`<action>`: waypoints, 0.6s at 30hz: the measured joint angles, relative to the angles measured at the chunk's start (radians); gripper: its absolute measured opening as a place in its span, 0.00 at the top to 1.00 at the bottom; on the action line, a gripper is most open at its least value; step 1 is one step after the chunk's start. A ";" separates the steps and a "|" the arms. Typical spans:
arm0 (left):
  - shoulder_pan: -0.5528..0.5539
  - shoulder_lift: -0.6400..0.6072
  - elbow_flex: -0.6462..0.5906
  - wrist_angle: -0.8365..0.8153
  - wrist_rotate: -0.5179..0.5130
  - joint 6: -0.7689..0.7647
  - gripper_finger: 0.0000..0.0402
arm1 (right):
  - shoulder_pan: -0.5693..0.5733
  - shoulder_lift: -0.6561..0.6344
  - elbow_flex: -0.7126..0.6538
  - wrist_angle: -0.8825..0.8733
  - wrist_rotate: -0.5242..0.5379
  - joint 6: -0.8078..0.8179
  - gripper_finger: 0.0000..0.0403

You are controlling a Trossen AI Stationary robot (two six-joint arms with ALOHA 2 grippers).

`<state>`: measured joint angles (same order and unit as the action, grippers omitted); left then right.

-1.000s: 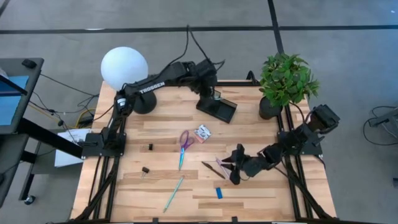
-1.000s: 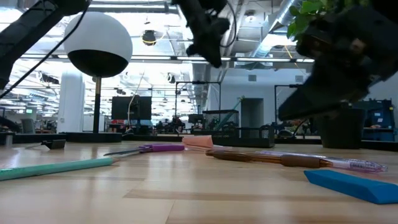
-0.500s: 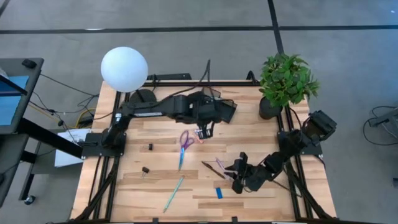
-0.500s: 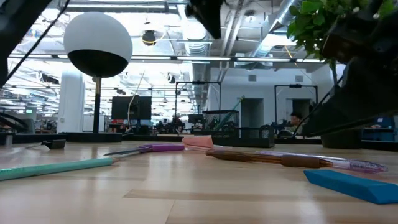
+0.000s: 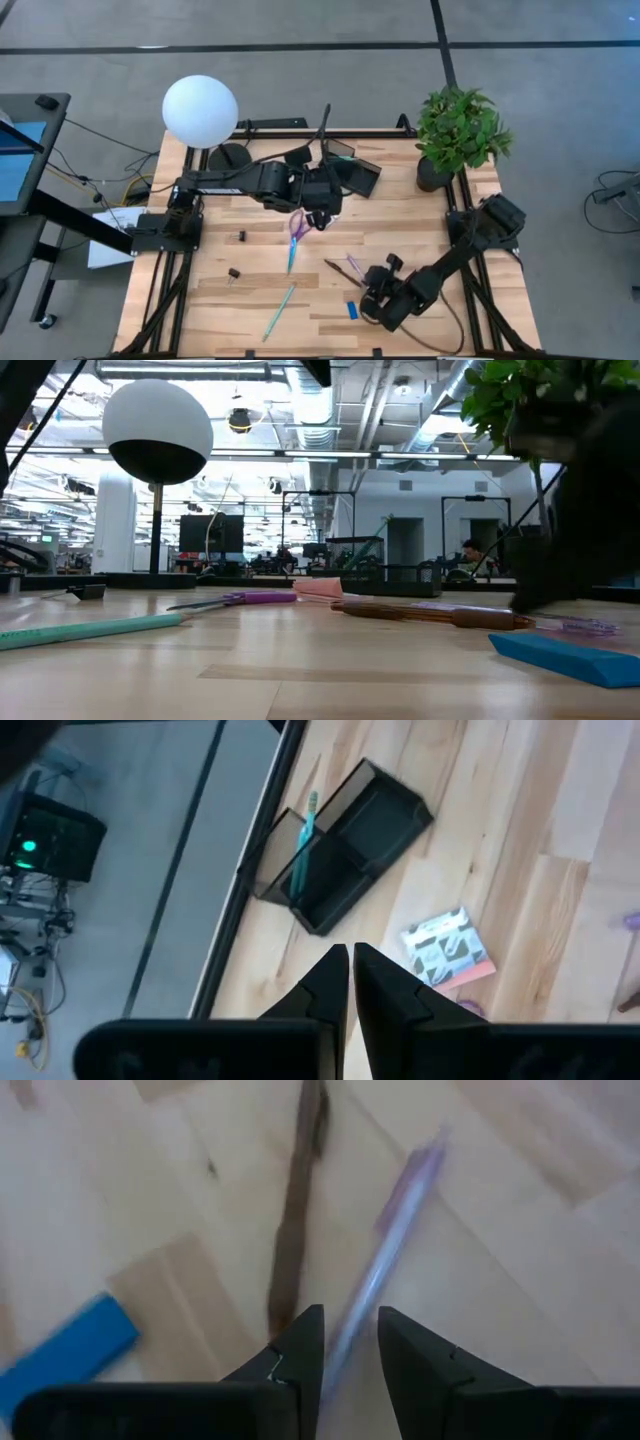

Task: Pick and place office supplies into organizer
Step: Put the purple pen into the black desk organizer

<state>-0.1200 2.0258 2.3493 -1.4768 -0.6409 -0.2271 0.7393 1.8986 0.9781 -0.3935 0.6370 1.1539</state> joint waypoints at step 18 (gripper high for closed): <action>-0.002 0.000 0.000 -0.009 -0.002 -0.057 0.96 | 0.017 0.054 0.086 -0.521 0.005 0.206 0.77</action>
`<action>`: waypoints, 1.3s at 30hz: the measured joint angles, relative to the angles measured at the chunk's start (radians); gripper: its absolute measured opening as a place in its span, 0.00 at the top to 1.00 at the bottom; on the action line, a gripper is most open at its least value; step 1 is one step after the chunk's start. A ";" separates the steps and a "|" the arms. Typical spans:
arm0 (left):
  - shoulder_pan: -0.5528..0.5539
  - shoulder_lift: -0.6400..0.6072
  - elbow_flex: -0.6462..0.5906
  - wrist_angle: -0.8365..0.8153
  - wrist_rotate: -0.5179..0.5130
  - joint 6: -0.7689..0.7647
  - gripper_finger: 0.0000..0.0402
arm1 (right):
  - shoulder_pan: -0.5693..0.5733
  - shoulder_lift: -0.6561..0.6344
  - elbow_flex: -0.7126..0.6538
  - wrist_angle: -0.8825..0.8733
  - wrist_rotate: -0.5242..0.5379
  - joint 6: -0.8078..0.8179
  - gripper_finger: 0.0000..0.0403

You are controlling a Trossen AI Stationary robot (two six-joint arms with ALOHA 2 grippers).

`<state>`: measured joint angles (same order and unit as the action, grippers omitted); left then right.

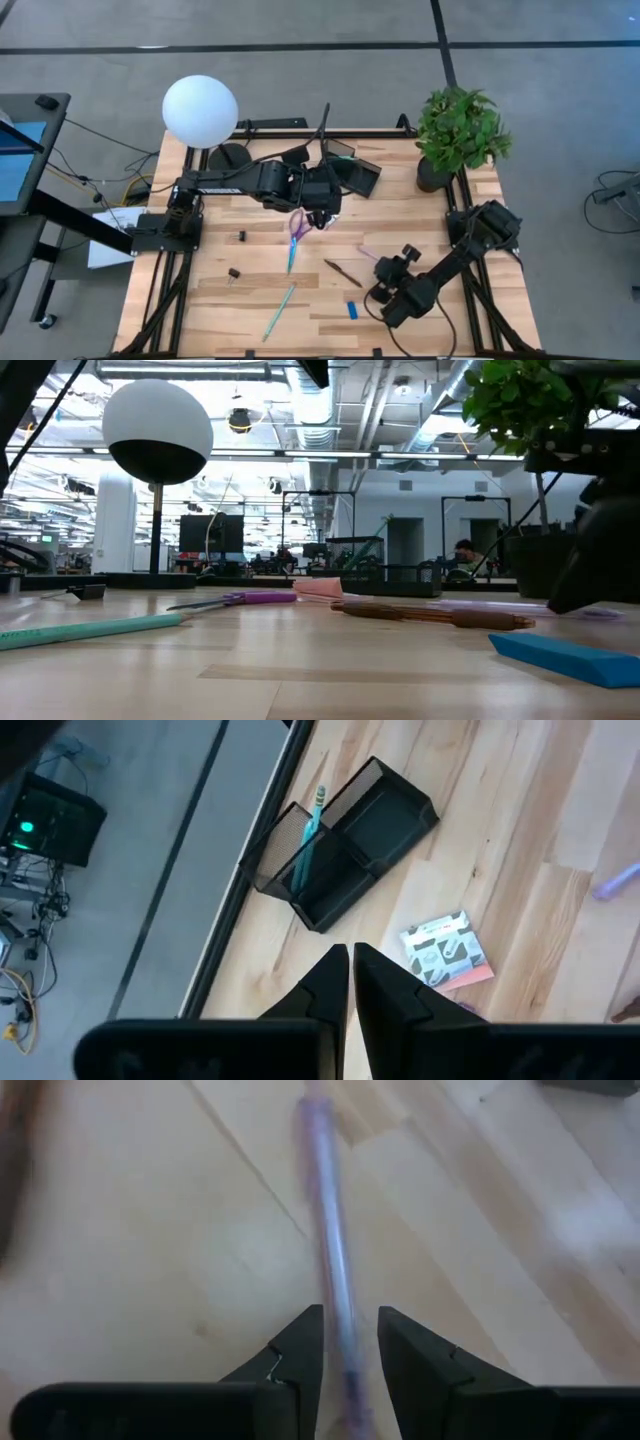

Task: Pick and place office supplies into organizer
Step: Put the purple pen into the black desk organizer

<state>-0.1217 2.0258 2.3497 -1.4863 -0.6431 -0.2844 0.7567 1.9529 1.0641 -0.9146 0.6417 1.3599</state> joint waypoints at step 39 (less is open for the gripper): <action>-0.398 -0.144 -0.156 -0.038 -0.414 -0.317 0.96 | 0.283 -0.293 -0.697 0.854 0.459 0.066 0.77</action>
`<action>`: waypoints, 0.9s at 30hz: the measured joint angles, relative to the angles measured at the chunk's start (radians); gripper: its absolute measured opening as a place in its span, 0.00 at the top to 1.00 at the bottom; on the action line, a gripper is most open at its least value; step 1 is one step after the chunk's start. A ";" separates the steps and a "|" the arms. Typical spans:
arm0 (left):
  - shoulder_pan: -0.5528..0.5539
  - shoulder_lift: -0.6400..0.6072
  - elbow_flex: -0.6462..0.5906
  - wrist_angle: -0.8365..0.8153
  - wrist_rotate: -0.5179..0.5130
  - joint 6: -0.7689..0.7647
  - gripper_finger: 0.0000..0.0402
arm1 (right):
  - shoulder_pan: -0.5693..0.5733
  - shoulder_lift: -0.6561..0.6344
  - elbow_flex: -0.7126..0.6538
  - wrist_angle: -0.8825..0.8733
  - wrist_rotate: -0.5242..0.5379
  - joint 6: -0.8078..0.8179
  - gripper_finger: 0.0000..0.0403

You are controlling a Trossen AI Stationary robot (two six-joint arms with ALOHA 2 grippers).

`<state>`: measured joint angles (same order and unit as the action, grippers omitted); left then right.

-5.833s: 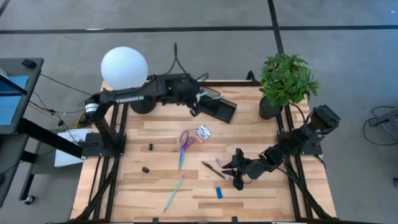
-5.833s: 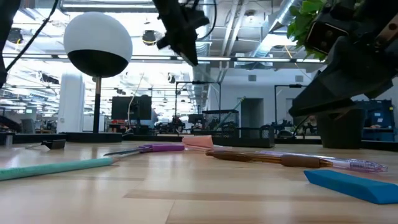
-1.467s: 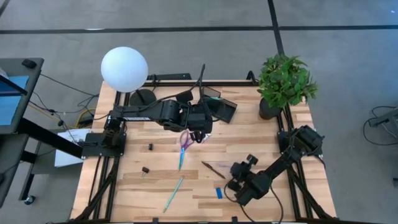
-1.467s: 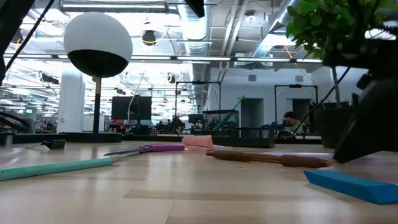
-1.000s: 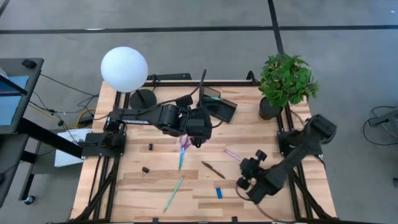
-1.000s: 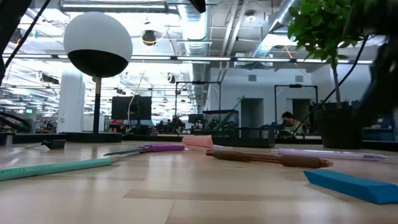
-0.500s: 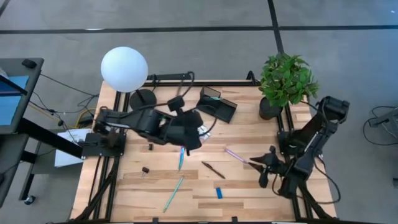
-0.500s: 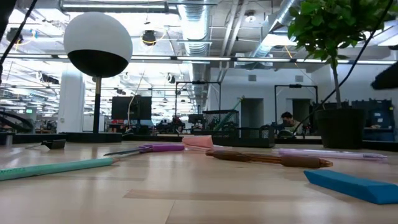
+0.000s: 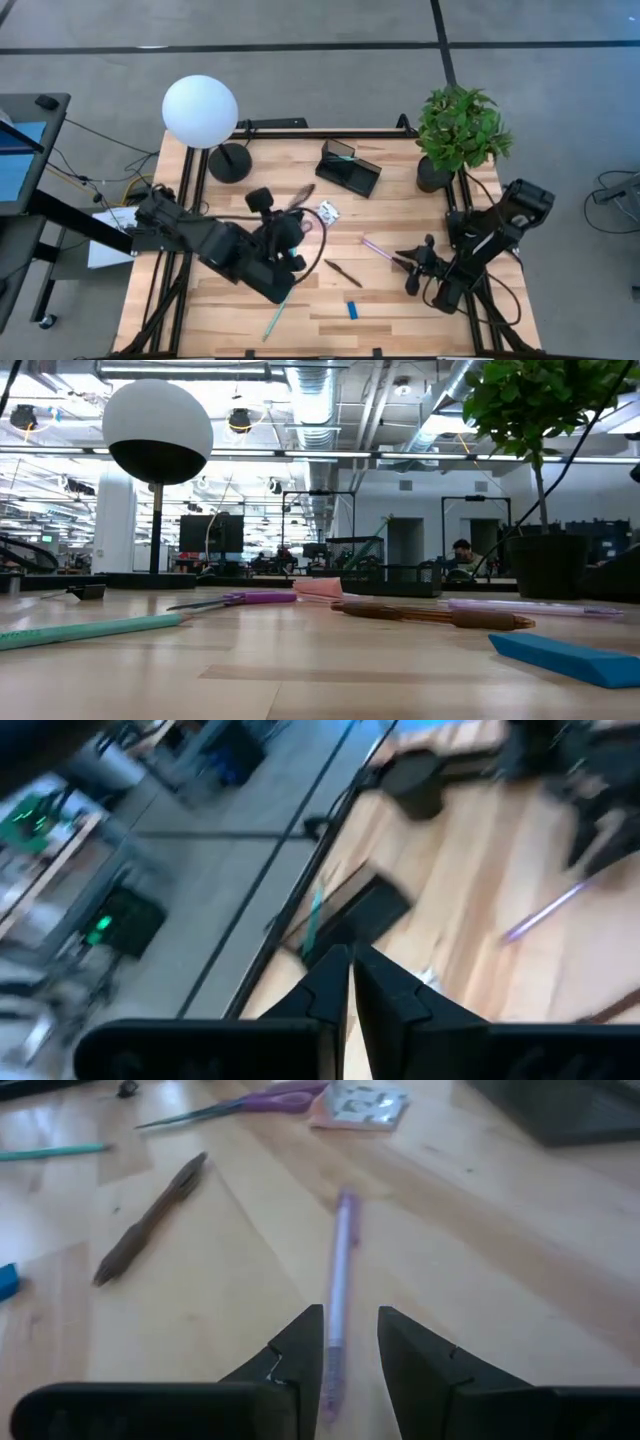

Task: Pick and place office supplies into organizer
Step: Put the purple pen into the black desk organizer

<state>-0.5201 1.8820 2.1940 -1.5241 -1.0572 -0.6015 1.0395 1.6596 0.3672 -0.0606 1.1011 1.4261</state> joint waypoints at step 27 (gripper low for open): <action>0.216 -0.511 -1.111 1.345 0.679 0.664 0.96 | -0.008 -0.060 0.002 0.069 -0.001 -0.145 0.77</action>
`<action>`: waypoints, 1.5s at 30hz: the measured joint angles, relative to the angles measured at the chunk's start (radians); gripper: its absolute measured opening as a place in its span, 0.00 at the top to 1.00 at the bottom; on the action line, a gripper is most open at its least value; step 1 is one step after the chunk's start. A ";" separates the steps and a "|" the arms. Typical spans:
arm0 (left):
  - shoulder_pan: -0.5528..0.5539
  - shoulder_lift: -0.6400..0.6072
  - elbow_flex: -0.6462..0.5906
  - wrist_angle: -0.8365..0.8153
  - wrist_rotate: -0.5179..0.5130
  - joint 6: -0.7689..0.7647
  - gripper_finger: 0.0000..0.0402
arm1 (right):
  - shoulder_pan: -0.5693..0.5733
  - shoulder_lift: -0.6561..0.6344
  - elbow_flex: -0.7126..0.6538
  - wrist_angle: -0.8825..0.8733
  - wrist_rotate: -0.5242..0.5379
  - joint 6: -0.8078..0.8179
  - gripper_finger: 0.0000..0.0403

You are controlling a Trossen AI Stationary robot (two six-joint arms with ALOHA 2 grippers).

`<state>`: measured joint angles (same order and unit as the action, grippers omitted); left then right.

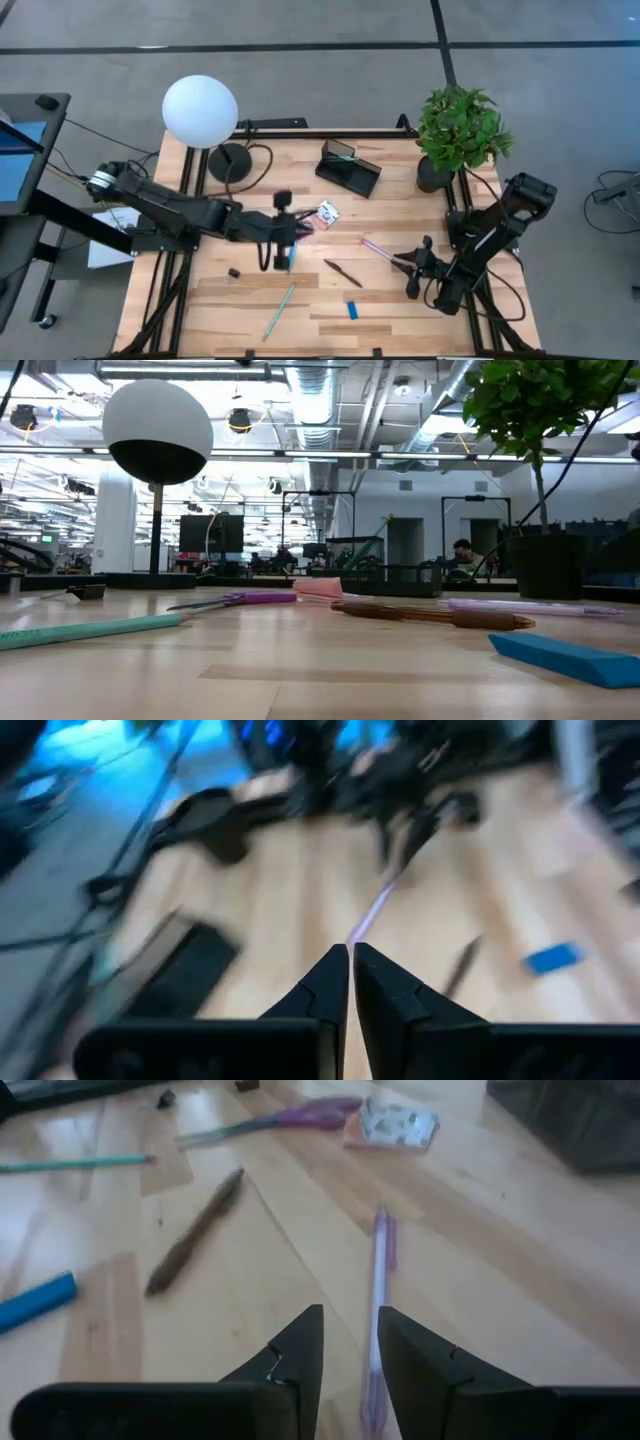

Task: Pick and place office supplies into organizer
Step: Put the purple pen into the black desk organizer

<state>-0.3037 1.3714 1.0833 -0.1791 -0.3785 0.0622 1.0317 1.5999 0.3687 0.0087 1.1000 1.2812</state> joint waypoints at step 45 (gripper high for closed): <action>-0.015 -0.012 -0.449 0.737 0.051 -0.113 0.96 | -0.180 0.367 0.038 0.261 0.055 -0.045 0.94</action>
<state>-0.3191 1.3590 0.6338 0.5583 -0.3271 -0.0505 0.8520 1.9669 0.4067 0.2697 1.1555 1.2361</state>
